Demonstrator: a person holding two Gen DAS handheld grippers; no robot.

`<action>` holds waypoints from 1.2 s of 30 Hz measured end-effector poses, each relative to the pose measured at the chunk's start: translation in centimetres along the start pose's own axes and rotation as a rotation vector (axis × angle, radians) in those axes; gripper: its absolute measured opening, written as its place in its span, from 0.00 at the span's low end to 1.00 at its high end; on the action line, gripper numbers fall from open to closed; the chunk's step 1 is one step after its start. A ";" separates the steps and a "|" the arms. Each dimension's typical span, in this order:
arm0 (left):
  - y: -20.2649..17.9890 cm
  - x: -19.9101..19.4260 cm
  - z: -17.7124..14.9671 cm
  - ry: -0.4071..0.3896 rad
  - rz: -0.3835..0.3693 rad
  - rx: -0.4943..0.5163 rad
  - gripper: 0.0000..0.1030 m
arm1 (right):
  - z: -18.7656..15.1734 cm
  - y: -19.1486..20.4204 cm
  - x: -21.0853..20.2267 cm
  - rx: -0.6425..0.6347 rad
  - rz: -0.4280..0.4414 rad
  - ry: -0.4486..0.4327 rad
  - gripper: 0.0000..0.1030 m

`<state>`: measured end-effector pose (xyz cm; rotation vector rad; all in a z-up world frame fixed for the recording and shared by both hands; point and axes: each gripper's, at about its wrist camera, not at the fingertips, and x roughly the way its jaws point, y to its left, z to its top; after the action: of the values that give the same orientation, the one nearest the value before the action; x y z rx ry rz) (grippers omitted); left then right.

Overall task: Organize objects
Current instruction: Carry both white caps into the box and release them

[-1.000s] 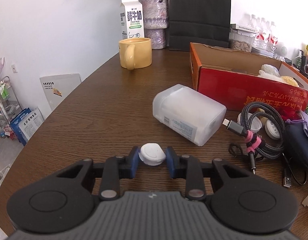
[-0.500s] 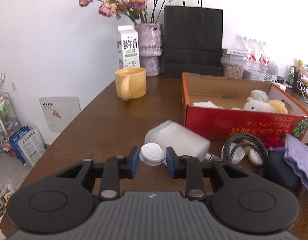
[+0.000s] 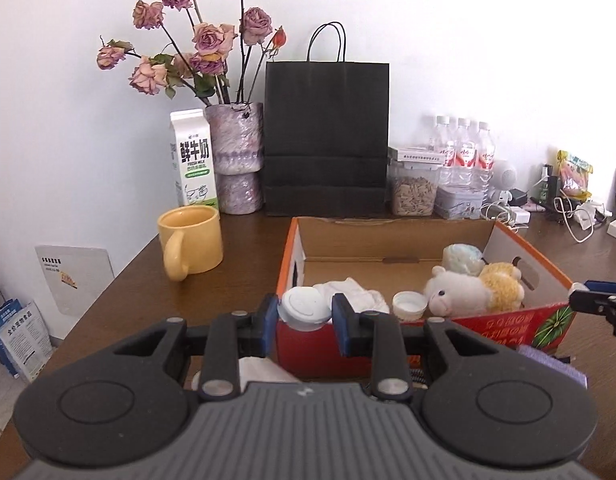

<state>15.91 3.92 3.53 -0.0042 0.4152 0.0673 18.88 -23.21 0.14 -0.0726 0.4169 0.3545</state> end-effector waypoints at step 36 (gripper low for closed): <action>-5.2 9.5 1.4 0.013 -0.022 -0.059 0.29 | 2.3 4.9 10.1 -0.021 0.073 0.024 0.27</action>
<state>25.44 -0.64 0.90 -0.0676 0.4256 0.0578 26.62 -15.02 -1.87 -0.0829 0.4408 0.4303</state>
